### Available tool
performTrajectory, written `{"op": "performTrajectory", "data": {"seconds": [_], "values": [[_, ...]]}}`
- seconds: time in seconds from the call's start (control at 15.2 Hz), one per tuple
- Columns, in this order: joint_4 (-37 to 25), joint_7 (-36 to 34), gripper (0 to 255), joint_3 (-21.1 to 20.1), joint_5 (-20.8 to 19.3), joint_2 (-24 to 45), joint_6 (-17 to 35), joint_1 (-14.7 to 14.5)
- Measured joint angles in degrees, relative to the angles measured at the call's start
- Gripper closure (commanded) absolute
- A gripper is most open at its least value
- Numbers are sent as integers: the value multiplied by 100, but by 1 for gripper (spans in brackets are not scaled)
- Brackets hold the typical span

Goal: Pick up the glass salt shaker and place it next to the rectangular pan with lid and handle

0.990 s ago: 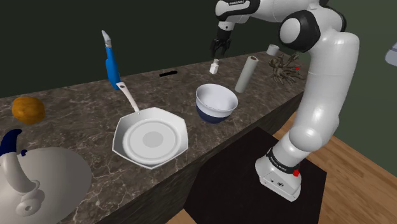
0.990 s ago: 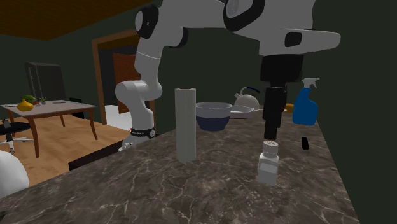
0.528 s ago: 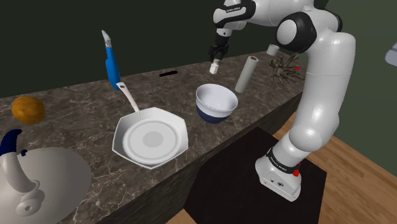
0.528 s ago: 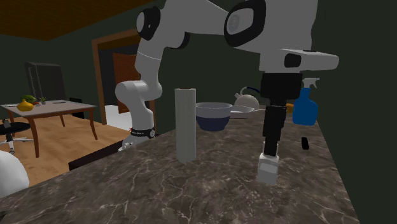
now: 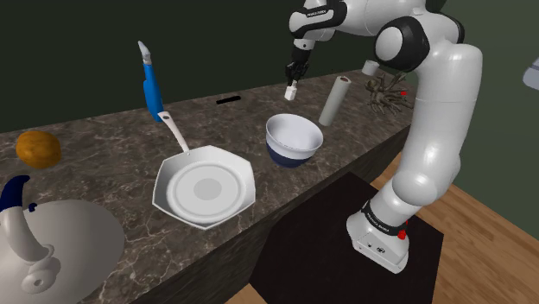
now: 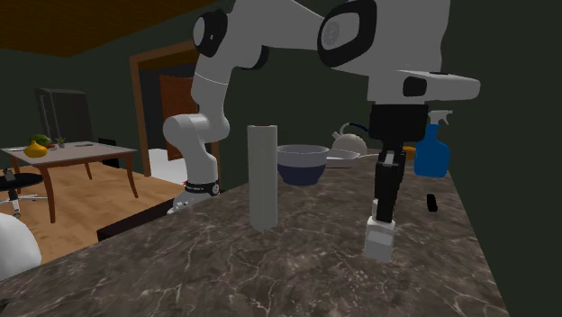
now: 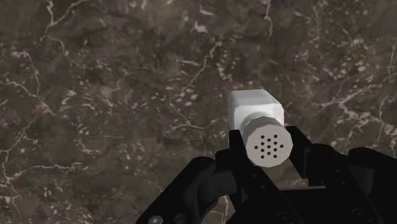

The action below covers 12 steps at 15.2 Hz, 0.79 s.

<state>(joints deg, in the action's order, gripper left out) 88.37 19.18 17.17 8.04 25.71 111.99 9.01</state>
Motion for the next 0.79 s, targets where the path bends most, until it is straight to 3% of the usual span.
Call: {"op": "performTrajectory", "data": {"seconds": [0.79], "values": [[-138,-15,255,11,-22,-57,-192,0]]}}
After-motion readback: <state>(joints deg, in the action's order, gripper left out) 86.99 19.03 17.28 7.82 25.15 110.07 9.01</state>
